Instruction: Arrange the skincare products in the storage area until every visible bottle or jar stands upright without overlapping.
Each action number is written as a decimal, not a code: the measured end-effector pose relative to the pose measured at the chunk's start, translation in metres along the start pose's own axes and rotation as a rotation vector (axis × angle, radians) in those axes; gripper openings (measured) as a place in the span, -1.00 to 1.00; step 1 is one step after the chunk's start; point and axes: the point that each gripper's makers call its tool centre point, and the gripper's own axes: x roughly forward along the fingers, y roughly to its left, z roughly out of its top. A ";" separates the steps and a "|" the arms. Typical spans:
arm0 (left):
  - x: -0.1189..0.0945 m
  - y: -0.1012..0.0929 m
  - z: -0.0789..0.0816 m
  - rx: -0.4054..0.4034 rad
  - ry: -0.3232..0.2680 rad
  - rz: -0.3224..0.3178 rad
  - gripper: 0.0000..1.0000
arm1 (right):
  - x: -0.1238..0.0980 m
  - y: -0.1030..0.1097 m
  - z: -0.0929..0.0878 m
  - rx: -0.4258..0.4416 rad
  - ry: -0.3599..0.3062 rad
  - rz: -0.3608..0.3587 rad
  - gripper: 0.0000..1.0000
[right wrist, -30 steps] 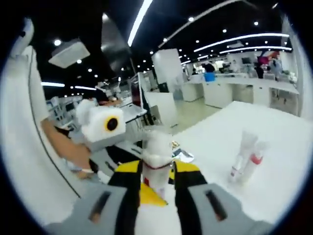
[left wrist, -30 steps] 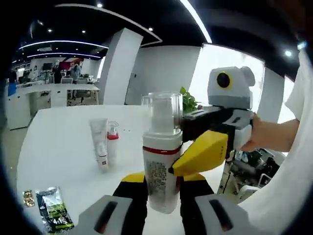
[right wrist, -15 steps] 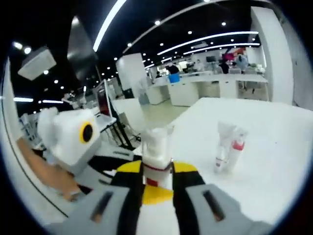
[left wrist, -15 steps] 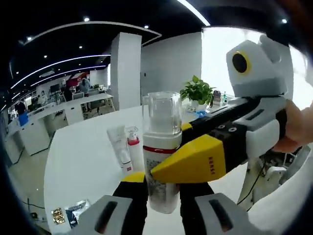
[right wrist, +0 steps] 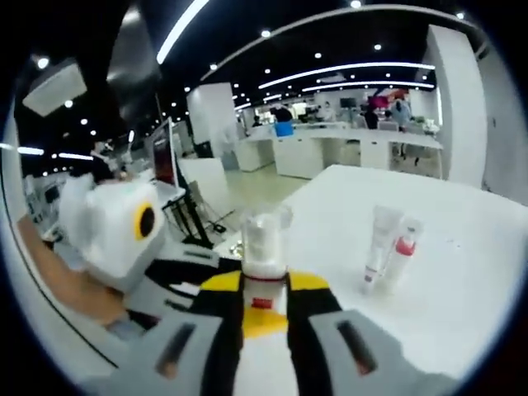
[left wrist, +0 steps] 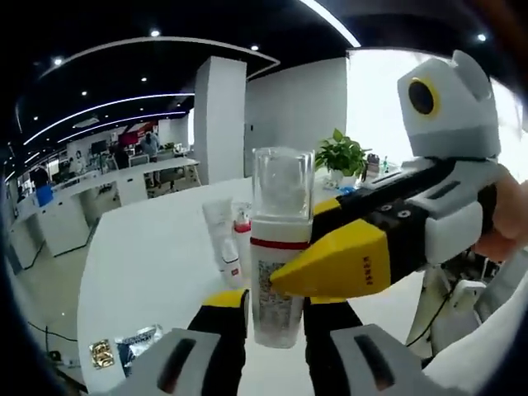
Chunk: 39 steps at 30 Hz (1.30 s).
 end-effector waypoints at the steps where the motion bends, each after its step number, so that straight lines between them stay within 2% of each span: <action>1: -0.005 0.006 -0.006 -0.001 0.016 0.013 -0.32 | 0.003 -0.001 -0.001 0.007 -0.003 -0.010 -0.68; 3: -0.017 0.021 -0.020 -0.004 0.048 0.039 -0.20 | 0.010 -0.004 -0.004 0.053 -0.005 -0.022 -0.68; 4: -0.025 0.027 -0.025 -0.010 0.045 0.047 -0.17 | 0.013 -0.008 -0.006 0.064 -0.013 -0.040 -0.68; 6: -0.039 0.041 -0.038 -0.032 0.043 0.065 -0.17 | 0.018 -0.021 -0.011 0.041 -0.016 -0.085 -0.67; 8: -0.044 0.046 -0.044 -0.040 0.052 0.076 -0.17 | 0.022 -0.029 -0.014 0.049 -0.025 -0.102 -0.67; 10: -0.057 0.059 -0.062 -0.080 0.079 0.116 -0.17 | 0.026 -0.056 -0.024 0.093 -0.024 -0.170 -0.67; 12: -0.066 0.065 -0.069 -0.143 0.066 0.142 -0.17 | 0.027 -0.069 -0.028 0.071 -0.018 -0.195 -0.67; 15: -0.074 0.069 -0.082 -0.172 0.071 0.174 -0.18 | 0.030 -0.098 -0.036 0.070 -0.007 -0.252 -0.67; 17: -0.077 0.067 -0.084 -0.178 0.070 0.179 -0.19 | 0.031 -0.112 -0.039 0.092 -0.005 -0.282 -0.67; 20: -0.082 0.064 -0.082 -0.177 0.050 0.187 -0.19 | 0.035 -0.131 -0.043 0.069 -0.002 -0.328 -0.67; 23: -0.089 0.065 -0.080 -0.221 0.011 0.213 -0.19 | 0.046 -0.150 -0.054 0.065 0.015 -0.359 -0.67; 25: -0.092 0.063 -0.082 -0.234 0.010 0.211 -0.19 | 0.049 -0.160 -0.057 0.078 0.006 -0.380 -0.67; 31: -0.107 0.063 -0.087 -0.220 0.013 0.226 -0.19 | 0.058 -0.181 -0.067 0.071 -0.001 -0.427 -0.67; 33: -0.116 0.068 -0.092 -0.230 0.020 0.255 -0.20 | 0.063 -0.190 -0.074 0.067 0.007 -0.448 -0.67; 39: -0.127 0.074 -0.100 -0.252 0.035 0.297 -0.23 | 0.064 -0.199 -0.080 0.078 -0.002 -0.493 -0.67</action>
